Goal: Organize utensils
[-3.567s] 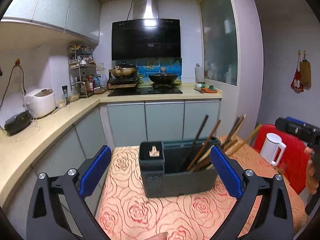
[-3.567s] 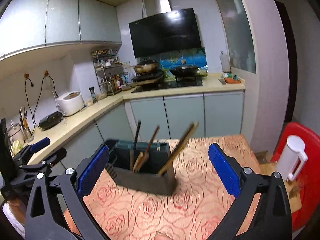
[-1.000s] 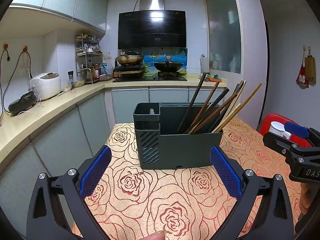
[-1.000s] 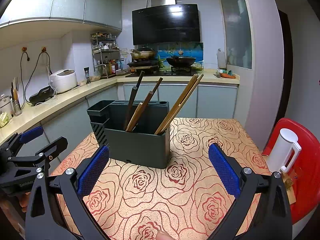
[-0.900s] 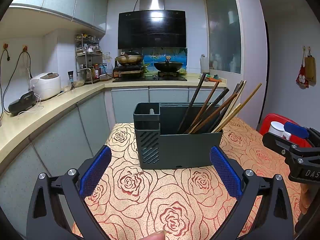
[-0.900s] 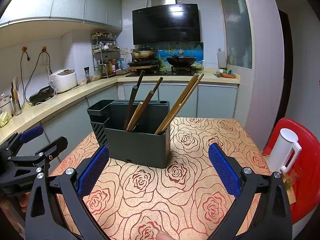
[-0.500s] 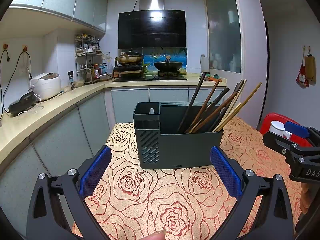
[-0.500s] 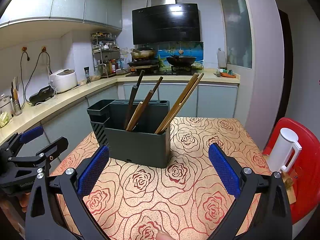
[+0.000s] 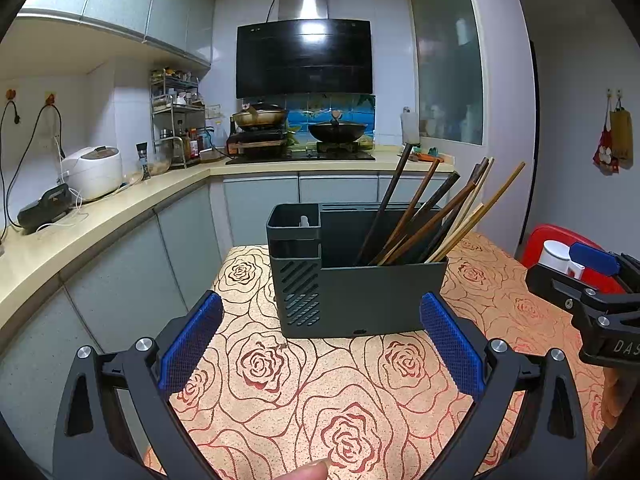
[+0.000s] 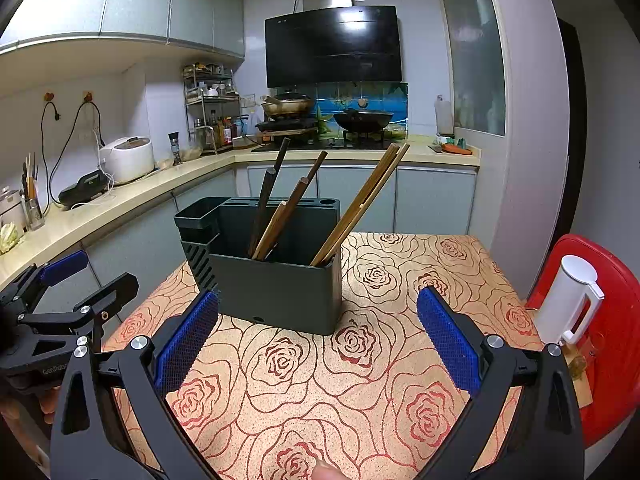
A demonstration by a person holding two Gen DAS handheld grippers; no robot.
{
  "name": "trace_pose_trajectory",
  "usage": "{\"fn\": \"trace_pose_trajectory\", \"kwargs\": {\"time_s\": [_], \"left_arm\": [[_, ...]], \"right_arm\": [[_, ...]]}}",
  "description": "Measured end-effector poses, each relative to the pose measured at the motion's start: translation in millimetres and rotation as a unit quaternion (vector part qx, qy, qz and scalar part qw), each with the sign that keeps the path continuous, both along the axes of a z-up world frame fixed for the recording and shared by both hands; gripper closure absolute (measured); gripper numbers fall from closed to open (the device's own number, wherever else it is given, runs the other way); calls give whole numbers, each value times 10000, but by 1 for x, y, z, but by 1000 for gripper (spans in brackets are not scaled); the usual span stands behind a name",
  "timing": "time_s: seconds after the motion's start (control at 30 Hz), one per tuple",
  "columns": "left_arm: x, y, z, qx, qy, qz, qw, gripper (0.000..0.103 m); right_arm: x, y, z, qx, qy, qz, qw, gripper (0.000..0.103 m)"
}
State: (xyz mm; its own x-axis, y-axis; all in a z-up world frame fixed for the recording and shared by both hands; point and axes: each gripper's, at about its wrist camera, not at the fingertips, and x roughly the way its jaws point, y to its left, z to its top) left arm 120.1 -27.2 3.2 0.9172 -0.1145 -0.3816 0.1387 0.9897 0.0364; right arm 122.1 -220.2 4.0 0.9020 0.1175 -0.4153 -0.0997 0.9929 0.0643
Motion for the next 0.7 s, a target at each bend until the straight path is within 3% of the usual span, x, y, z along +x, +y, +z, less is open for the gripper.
{"fn": "trace_pose_trajectory", "kwargs": {"time_s": [0.7], "left_arm": [[3, 2, 0, -113, 78, -30, 9999, 7]], "right_arm": [[0, 1, -1, -5, 14, 5, 10000, 7]]}}
